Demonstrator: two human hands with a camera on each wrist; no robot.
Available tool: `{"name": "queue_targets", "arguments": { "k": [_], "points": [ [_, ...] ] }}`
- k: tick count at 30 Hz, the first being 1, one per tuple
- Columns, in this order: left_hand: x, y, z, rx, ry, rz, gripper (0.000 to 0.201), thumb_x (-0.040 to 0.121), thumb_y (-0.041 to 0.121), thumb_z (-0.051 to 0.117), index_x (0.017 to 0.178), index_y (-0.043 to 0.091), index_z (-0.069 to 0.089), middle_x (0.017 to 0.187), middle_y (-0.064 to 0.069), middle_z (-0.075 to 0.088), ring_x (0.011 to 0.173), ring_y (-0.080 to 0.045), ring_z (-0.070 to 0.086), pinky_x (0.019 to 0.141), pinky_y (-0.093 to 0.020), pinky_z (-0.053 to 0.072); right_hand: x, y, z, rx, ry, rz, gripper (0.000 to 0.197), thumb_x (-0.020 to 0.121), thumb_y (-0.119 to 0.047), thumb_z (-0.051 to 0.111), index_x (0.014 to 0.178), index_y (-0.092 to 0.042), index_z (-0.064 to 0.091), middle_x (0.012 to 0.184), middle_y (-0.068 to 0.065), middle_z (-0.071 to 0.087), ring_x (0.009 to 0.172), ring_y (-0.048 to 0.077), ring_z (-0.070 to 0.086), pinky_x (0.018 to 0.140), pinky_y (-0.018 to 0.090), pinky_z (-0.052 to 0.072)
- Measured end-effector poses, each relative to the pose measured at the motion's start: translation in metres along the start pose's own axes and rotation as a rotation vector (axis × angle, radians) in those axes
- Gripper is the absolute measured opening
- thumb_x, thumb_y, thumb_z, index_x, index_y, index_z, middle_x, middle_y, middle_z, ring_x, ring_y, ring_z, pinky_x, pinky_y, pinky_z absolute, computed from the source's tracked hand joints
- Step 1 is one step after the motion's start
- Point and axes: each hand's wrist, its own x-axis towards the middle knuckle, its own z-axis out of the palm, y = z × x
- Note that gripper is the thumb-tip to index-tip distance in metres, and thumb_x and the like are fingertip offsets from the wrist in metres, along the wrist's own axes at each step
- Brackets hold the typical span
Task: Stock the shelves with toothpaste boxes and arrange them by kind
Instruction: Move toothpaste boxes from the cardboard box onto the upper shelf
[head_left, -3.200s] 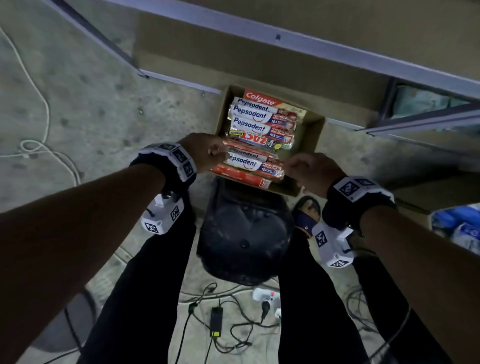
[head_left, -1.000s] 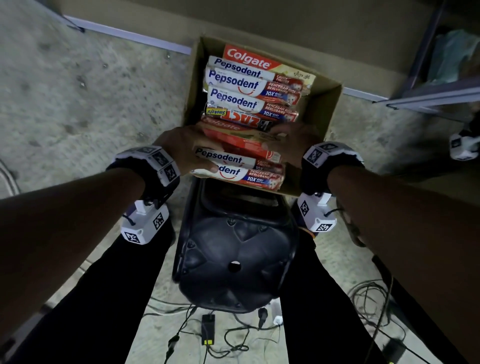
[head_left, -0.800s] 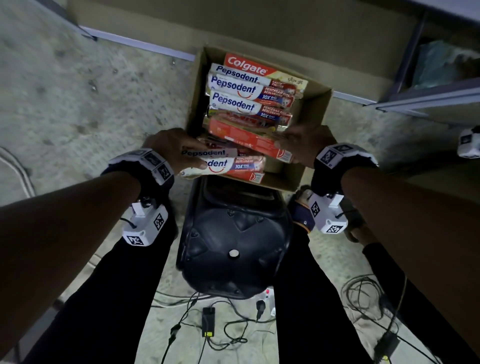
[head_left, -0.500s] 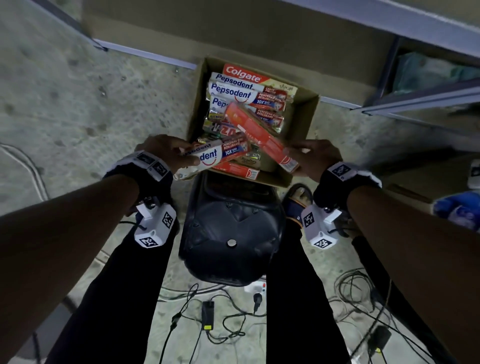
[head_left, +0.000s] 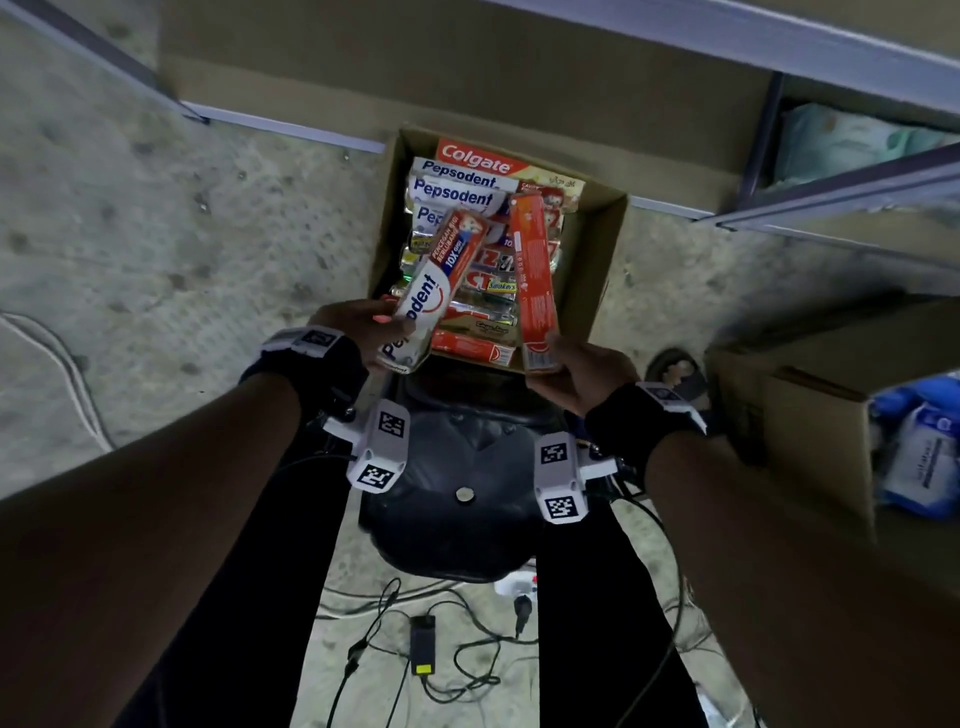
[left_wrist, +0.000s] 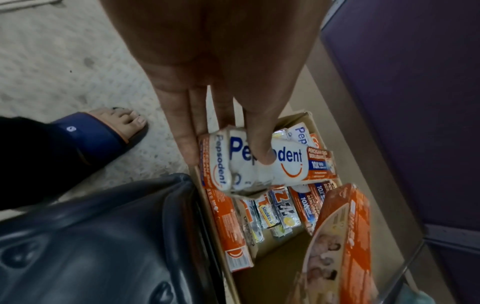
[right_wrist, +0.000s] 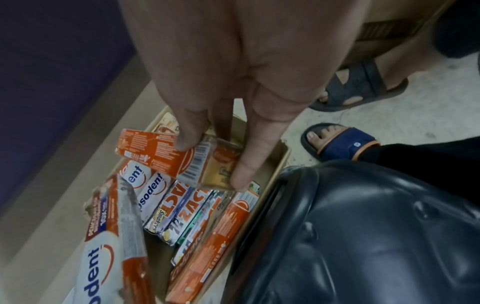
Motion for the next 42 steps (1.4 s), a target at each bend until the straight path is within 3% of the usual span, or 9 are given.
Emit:
{"name": "queue_targets", "arguments": {
  "k": [4, 11, 15, 20, 26, 30, 35, 38, 42],
  "points": [
    [0.010, 0.000, 0.014, -0.095, -0.059, -0.091, 0.049, 0.086, 0.013, 0.073, 0.133, 0.016, 0.060, 0.125, -0.010, 0.065, 0.103, -0.027, 0.065, 0.062, -0.031, 0.058, 0.009, 0.010, 0.011, -0.023, -0.002, 0.047, 0.029, 0.084, -0.035, 0.078, 0.095, -0.010, 0.069, 0.085, 0.015, 0.076, 0.078, 0.028, 0.075, 0.062, 0.034, 0.060],
    [0.042, -0.012, 0.030, -0.182, -0.082, -0.182, 0.046, 0.089, 0.012, 0.070, 0.133, 0.012, 0.059, 0.123, -0.014, 0.066, 0.108, -0.030, 0.065, 0.074, -0.037, 0.056, 0.033, 0.016, 0.028, -0.140, -0.029, 0.103, 0.028, 0.094, -0.040, 0.064, 0.116, -0.021, 0.063, 0.113, 0.007, 0.069, 0.067, 0.024, 0.075, 0.048, 0.030, 0.056],
    [0.062, -0.024, 0.032, -0.113, -0.092, -0.109, 0.049, 0.085, 0.015, 0.075, 0.131, 0.014, 0.059, 0.117, -0.008, 0.068, 0.092, -0.024, 0.069, 0.053, -0.026, 0.057, 0.045, 0.018, 0.034, -0.284, -0.023, 0.078, 0.035, 0.099, -0.041, 0.055, 0.130, -0.024, 0.056, 0.117, 0.004, 0.066, 0.065, 0.024, 0.075, 0.051, 0.033, 0.057],
    [0.079, -0.029, 0.024, 0.070, -0.126, -0.093, 0.033, 0.068, 0.020, 0.087, 0.096, 0.028, 0.071, 0.091, -0.003, 0.076, 0.087, -0.027, 0.073, 0.083, -0.046, 0.059, 0.054, 0.018, 0.037, -0.514, -0.018, 0.048, 0.027, 0.098, -0.047, 0.047, 0.118, -0.030, 0.054, 0.122, 0.001, 0.063, 0.072, 0.026, 0.076, 0.064, 0.042, 0.061],
    [0.089, -0.022, 0.018, 0.277, -0.152, -0.050, 0.046, 0.051, 0.039, 0.092, 0.091, 0.030, 0.073, 0.071, 0.005, 0.075, 0.062, -0.014, 0.072, 0.052, -0.024, 0.056, 0.061, 0.012, 0.033, -0.799, -0.004, -0.084, 0.036, 0.082, -0.056, 0.051, 0.099, -0.029, 0.068, 0.112, 0.008, 0.071, 0.092, 0.034, 0.071, 0.080, 0.048, 0.059],
    [0.082, -0.009, 0.020, 0.411, -0.129, 0.032, 0.023, 0.058, 0.048, 0.087, 0.071, 0.039, 0.071, 0.078, 0.010, 0.076, 0.068, -0.016, 0.072, 0.064, -0.030, 0.060, 0.059, -0.004, 0.032, -0.721, 0.045, -0.081, 0.069, 0.051, -0.072, 0.063, 0.109, -0.034, 0.067, 0.098, -0.006, 0.073, 0.077, 0.015, 0.073, 0.070, 0.037, 0.062],
    [0.085, 0.010, 0.026, 0.428, -0.071, 0.166, 0.051, 0.070, 0.039, 0.085, 0.115, 0.024, 0.067, 0.103, 0.001, 0.072, 0.087, -0.017, 0.068, 0.076, -0.029, 0.054, 0.063, -0.036, 0.039, -0.701, 0.007, -0.097, 0.108, 0.046, -0.068, 0.075, 0.142, -0.030, 0.044, 0.111, -0.006, 0.066, 0.087, 0.017, 0.068, 0.081, 0.041, 0.060],
    [0.093, 0.022, 0.029, 0.362, -0.122, 0.153, 0.050, 0.070, 0.036, 0.086, 0.113, 0.028, 0.060, 0.105, 0.001, 0.069, 0.081, -0.013, 0.067, 0.076, -0.033, 0.056, 0.070, -0.051, 0.045, -0.698, -0.035, -0.075, 0.080, 0.068, -0.052, 0.083, 0.135, -0.027, 0.048, 0.122, 0.001, 0.063, 0.091, 0.018, 0.065, 0.082, 0.041, 0.060],
    [0.104, 0.028, 0.030, 0.288, -0.173, 0.086, 0.049, 0.072, 0.024, 0.086, 0.110, 0.029, 0.056, 0.101, 0.002, 0.067, 0.098, -0.027, 0.068, 0.084, -0.048, 0.058, 0.079, -0.059, 0.050, -0.693, -0.132, -0.071, 0.034, 0.079, -0.037, 0.081, 0.090, -0.037, 0.049, 0.110, 0.004, 0.070, 0.087, 0.020, 0.070, 0.079, 0.040, 0.061]
  ]
}}
